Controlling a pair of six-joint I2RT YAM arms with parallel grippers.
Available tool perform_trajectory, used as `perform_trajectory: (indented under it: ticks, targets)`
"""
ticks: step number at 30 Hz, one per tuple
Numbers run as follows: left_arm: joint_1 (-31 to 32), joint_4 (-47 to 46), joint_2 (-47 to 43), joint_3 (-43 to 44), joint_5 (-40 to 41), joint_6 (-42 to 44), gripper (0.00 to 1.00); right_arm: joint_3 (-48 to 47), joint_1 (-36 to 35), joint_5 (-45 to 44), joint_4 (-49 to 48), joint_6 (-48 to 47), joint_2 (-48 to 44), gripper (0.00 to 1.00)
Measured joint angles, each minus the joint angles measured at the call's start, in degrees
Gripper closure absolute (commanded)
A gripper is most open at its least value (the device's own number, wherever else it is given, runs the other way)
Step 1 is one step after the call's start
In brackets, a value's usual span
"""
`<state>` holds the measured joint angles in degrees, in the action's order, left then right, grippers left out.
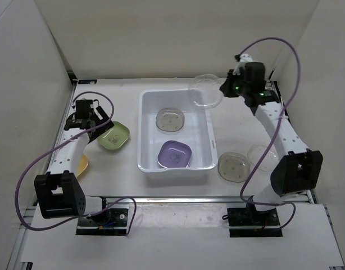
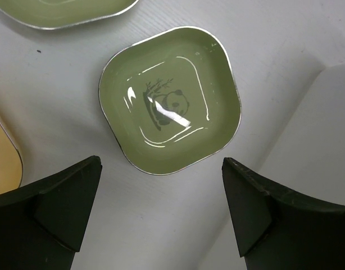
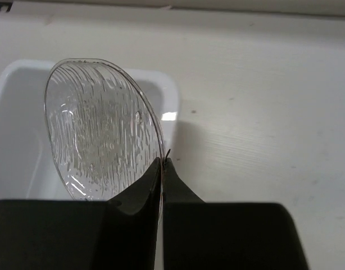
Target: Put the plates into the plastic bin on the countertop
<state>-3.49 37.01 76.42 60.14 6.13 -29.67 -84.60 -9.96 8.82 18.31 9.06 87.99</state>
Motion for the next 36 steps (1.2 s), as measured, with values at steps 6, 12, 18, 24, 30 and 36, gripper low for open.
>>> perform_trajectory:
  ticks: [6,12,18,24,30,36]
  targets:
    - [-1.22,-0.17,-0.04,-3.80,-0.85,-1.90,0.01,-3.10,-13.44,-6.62,-1.77,5.49,12.15,1.00]
    - [-2.95,-0.87,-0.15,-5.14,-0.83,-2.97,0.01,-10.03,-21.07,-17.22,-1.14,9.62,23.63,1.00]
    - [-4.96,-1.46,-0.98,-7.04,-0.90,-4.04,0.01,-16.52,-23.82,-22.71,1.31,12.00,29.77,1.00]
    - [-5.77,-1.49,-0.98,-7.67,-1.27,-5.03,0.01,-18.71,-24.39,-25.55,3.87,13.35,33.11,1.00]
    - [-5.77,-1.90,-0.98,-8.87,-1.55,-6.43,0.01,-18.53,-24.35,-25.59,5.14,15.61,33.24,1.00]
    - [-5.77,-2.73,-0.98,-9.33,-1.95,-8.02,0.02,-17.18,-24.59,-25.27,5.81,18.01,33.24,0.99]
